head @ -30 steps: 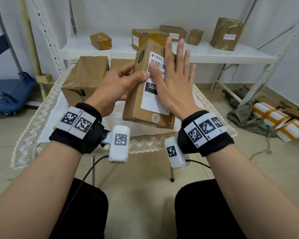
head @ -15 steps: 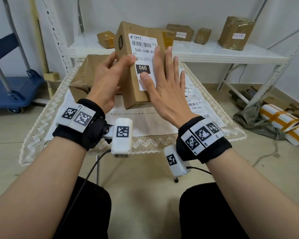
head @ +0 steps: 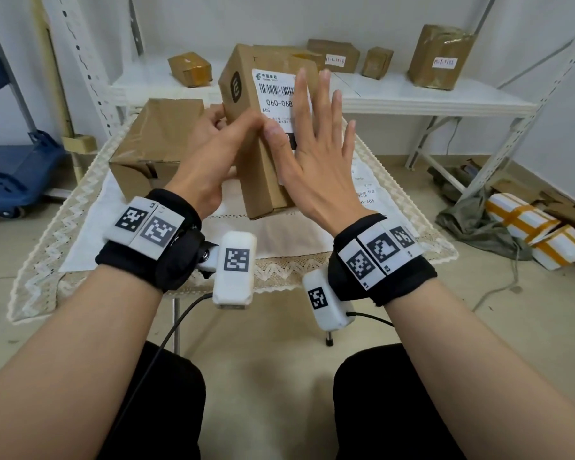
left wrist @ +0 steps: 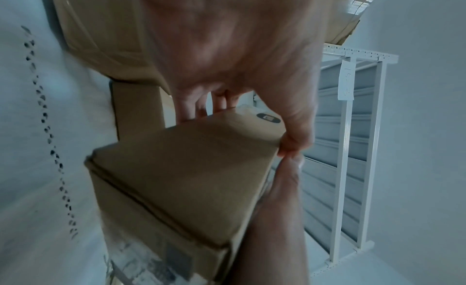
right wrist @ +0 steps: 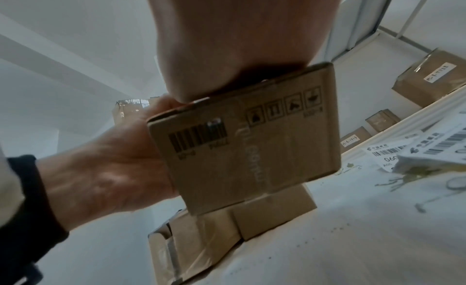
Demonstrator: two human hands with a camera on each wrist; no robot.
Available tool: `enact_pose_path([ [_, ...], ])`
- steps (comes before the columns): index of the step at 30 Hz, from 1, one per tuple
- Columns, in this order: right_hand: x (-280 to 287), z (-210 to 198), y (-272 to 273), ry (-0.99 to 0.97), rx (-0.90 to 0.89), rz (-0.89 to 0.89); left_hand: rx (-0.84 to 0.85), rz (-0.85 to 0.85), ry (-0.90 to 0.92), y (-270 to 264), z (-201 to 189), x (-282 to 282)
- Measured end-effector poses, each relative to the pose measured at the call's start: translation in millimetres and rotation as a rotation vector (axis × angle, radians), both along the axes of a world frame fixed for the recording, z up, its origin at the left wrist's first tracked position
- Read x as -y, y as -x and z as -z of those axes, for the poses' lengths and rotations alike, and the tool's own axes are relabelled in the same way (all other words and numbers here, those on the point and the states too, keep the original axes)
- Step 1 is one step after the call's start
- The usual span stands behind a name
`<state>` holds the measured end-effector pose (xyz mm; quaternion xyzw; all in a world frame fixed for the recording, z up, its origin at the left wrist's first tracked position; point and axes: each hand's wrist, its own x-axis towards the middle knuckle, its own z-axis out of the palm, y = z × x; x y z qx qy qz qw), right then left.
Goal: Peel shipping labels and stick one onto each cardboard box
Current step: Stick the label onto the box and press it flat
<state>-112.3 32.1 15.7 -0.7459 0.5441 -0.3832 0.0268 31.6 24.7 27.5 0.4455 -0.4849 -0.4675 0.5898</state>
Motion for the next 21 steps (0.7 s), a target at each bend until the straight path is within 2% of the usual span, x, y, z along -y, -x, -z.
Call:
enact_pose_path([
  [9,-6.5,4.9,-2.1,-0.065,-0.033,-0.081,-0.088,-0.078,0.018,2.7,1.5,0.1],
  [18,-14.6,4.4,-15.1,-0.102,-0.119,-0.185,-0.274,-0.202,0.043,-2.1,-0.4,-0.1],
  [21,-12.1,-0.7,-10.1,-0.084,-0.037,-0.193,-0.221,-0.209,0.047,-3.7,-2.3,-1.6],
])
